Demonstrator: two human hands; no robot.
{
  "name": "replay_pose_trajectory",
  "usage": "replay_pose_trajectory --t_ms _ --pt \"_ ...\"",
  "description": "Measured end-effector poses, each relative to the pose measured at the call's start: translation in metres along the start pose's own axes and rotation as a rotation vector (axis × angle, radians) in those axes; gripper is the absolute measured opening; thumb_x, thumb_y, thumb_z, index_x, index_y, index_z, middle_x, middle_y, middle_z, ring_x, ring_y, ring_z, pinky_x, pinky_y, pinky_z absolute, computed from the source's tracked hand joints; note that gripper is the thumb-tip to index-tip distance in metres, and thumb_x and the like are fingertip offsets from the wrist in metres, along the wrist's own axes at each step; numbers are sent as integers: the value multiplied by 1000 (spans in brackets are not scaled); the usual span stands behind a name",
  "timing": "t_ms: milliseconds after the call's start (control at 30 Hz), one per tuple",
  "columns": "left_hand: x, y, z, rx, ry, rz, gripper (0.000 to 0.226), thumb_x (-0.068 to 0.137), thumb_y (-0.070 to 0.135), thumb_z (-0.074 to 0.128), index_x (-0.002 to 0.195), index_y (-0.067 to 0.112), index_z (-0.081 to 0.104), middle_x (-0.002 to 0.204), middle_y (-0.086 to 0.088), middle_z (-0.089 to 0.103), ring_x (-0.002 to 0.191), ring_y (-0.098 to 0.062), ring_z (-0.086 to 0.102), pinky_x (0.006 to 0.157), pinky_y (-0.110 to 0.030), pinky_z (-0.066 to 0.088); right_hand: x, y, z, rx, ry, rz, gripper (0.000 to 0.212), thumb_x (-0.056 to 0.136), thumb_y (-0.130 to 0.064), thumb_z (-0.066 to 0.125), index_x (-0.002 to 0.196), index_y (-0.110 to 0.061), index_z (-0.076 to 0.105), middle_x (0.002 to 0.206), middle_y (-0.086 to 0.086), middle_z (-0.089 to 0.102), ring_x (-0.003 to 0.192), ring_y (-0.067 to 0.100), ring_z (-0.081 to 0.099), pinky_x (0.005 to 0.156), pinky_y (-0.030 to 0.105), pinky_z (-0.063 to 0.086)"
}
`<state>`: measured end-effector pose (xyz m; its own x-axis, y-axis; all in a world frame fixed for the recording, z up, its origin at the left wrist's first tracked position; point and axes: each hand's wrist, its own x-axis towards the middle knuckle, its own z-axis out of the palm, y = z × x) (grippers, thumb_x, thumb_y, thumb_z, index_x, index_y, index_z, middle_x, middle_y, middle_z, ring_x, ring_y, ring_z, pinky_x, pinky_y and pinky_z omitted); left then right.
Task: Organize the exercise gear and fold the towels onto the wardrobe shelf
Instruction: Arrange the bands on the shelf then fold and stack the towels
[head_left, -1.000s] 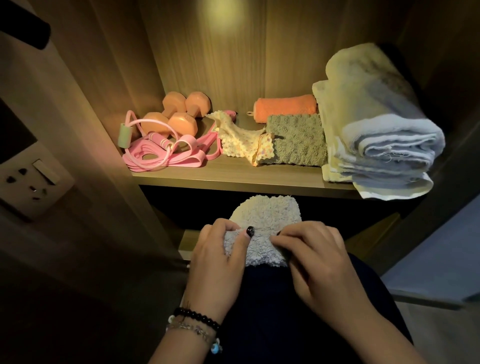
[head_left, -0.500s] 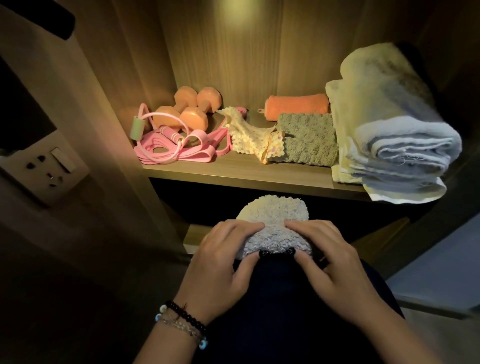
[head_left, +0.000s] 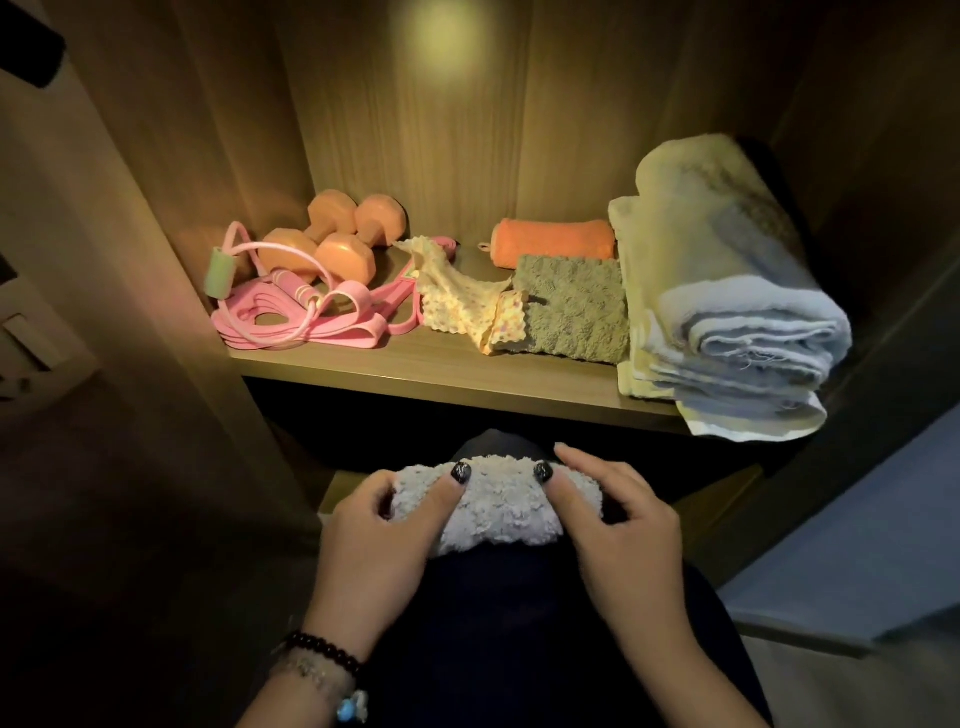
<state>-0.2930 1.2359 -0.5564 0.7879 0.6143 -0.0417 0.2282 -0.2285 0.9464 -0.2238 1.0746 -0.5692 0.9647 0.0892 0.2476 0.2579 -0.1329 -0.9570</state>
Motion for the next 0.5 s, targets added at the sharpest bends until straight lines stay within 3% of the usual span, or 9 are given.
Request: replay_pose_trajectory --t_ms 100,200,300,367,433,500 --pt "4 -3 5 31 35 -35 49 75 58 69 79 9 67 77 -8 69 76 -25 65 67 -44 52 5 -3 6 -116 43 -4 23 80 -22 74 102 -28 72 99 -17 65 94 -5 59 76 5 42" --pt "4 -3 7 78 39 -55 58 68 70 58 80 13 65 86 -6 66 77 -20 63 69 -41 50 3 -2 9 -278 41 -84 19 84 -27 68 102 -26 68 100 -17 60 97 -2 56 78 3 38" --pt "4 -3 7 76 15 -101 49 79 60 60 87 11 64 90 -7 68 81 -21 64 71 -41 51 4 -1 7 -255 32 56 14 83 -37 66 94 -30 65 98 -17 59 91 -2 55 74 8 39" --pt "3 -1 6 95 -5 -88 56 79 62 60 90 8 64 87 -9 68 80 -25 65 66 -40 50 6 0 6 -157 48 140 9 81 -38 69 82 -30 68 90 -11 65 83 3 59 70 20 45" --pt "2 2 5 124 4 -41 56 77 62 59 81 6 58 74 -9 62 66 -23 59 57 -32 42 8 2 5 -123 53 168 12 80 -39 71 74 -29 70 82 -7 69 77 8 62 65 24 47" --pt "0 5 7 109 39 11 42 80 48 64 69 11 47 61 2 48 51 -10 43 50 -24 34 10 3 4 -108 50 199 18 79 -40 72 71 -25 71 75 -2 70 72 15 63 61 28 48"
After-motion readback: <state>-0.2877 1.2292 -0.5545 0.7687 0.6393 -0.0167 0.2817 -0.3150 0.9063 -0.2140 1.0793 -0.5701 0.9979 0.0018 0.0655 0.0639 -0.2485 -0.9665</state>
